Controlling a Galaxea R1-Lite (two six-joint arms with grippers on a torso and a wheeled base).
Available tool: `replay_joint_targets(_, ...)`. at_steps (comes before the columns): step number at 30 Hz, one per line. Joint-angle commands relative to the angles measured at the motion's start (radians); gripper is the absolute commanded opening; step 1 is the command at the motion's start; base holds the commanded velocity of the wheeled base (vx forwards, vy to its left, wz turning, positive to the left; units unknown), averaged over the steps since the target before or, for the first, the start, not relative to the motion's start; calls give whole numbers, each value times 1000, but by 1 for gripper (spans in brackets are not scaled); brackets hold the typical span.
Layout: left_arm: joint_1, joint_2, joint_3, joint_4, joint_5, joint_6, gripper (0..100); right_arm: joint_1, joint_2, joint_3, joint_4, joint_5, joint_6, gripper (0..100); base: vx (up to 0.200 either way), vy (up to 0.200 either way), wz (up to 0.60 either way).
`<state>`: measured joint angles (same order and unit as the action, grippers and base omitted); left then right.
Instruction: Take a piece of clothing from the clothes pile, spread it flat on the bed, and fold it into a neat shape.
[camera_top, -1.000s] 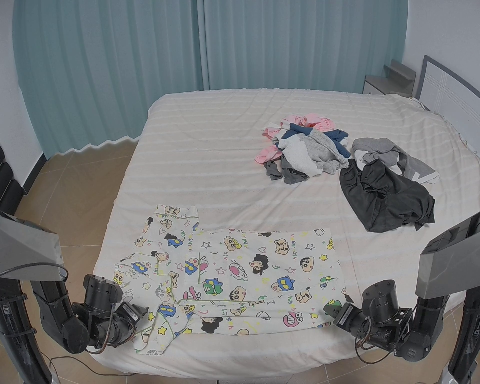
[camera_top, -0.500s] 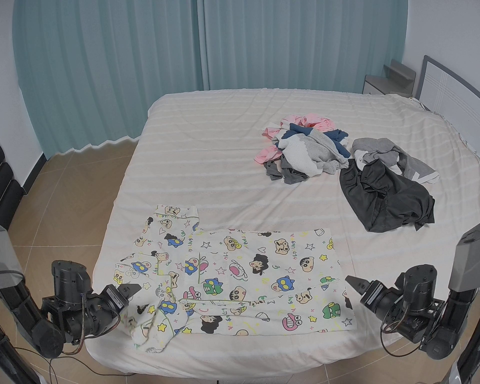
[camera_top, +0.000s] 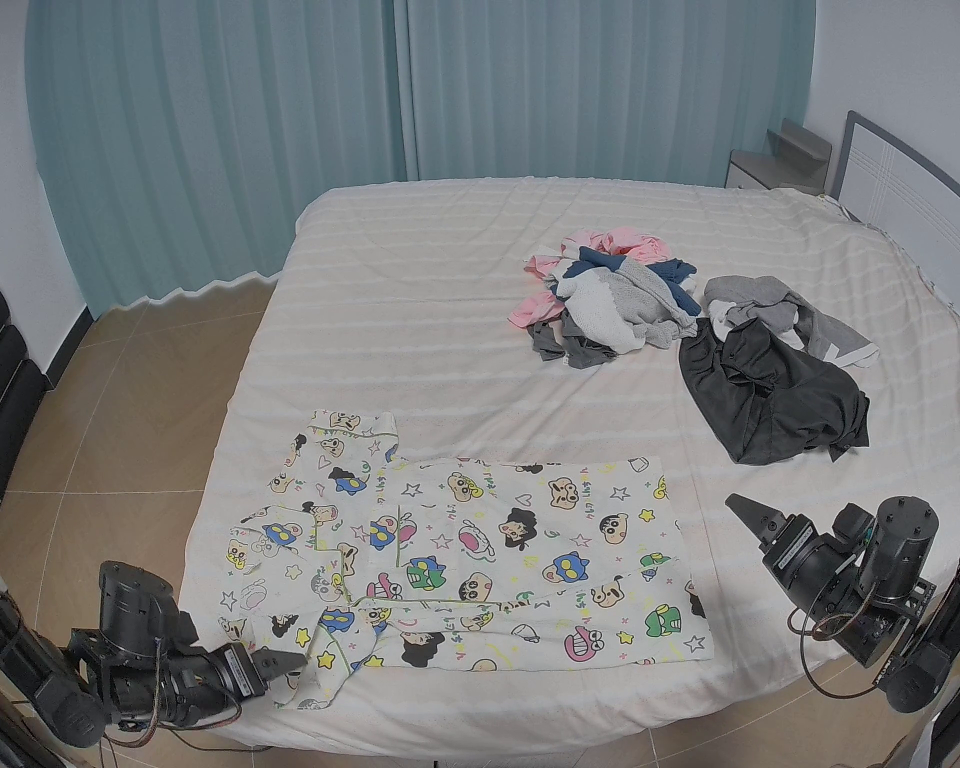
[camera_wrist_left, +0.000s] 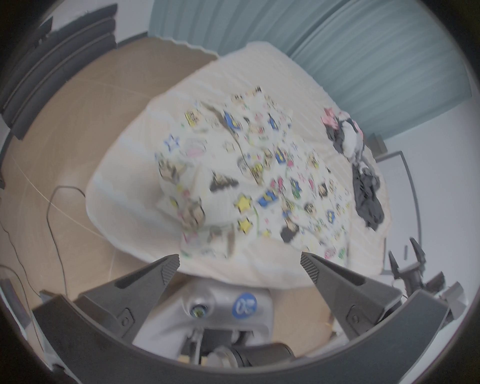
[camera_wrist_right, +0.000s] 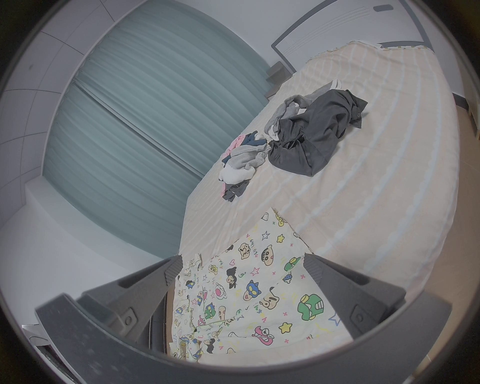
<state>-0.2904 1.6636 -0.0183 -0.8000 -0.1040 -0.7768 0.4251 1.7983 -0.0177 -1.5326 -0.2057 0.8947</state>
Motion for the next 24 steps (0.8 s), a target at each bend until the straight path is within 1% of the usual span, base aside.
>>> replay_joint_targets(1,-138,-162,9,128,-131,-164,100,7,-11,18,-1,28,3,100,0,0,0)
replay_joint_targets(2,-142,-162,0,128,-152,-226,100,7,-11,18,-1,29,4,100,0,0,0)
replay_joint_targets(3,-142,-151,-2,128,-155,-242,100,11,-11,18,-1,32,3,100,0,0,0)
replay_joint_targets(5,-142,-120,-2,122,-155,-242,100,12,-10,18,-1,31,3,100,0,0,0)
replay_joint_targets(8,-115,-25,-26,25,-151,-243,100,24,-11,18,-1,29,4,100,0,0,0)
replay_joint_targets(10,-102,11,-29,-13,-151,-243,100,29,-13,18,-1,29,4,100,0,0,0)
replay_joint_targets(11,-90,77,-31,-87,-146,-242,100,35,-14,18,-1,28,4,100,0,0,0)
replay_joint_targets(12,-88,122,-31,-128,-137,-242,100,37,-14,18,-1,28,4,100,0,0,0)
replay_joint_targets(14,-88,136,-29,-140,-134,-242,100,37,-14,18,-1,28,4,100,0,0,0)
replay_joint_targets(15,-88,257,-26,-222,-86,-242,100,37,-14,18,-1,28,4,100,0,0,0)
replay_joint_targets(17,-87,318,-28,-265,-49,-245,100,37,-14,18,-1,28,4,100,0,0,0)
replay_joint_targets(18,-85,375,-25,-318,-20,-245,100,35,-13,18,-1,28,4,100,0,0,0)
replay_joint_targets(22,-96,438,8,-447,23,-248,100,35,-11,18,-1,28,6,100,0,0,0)
replay_joint_targets(24,-107,458,15,-467,50,-252,100,35,-11,18,-1,28,6,100,0,0,0)
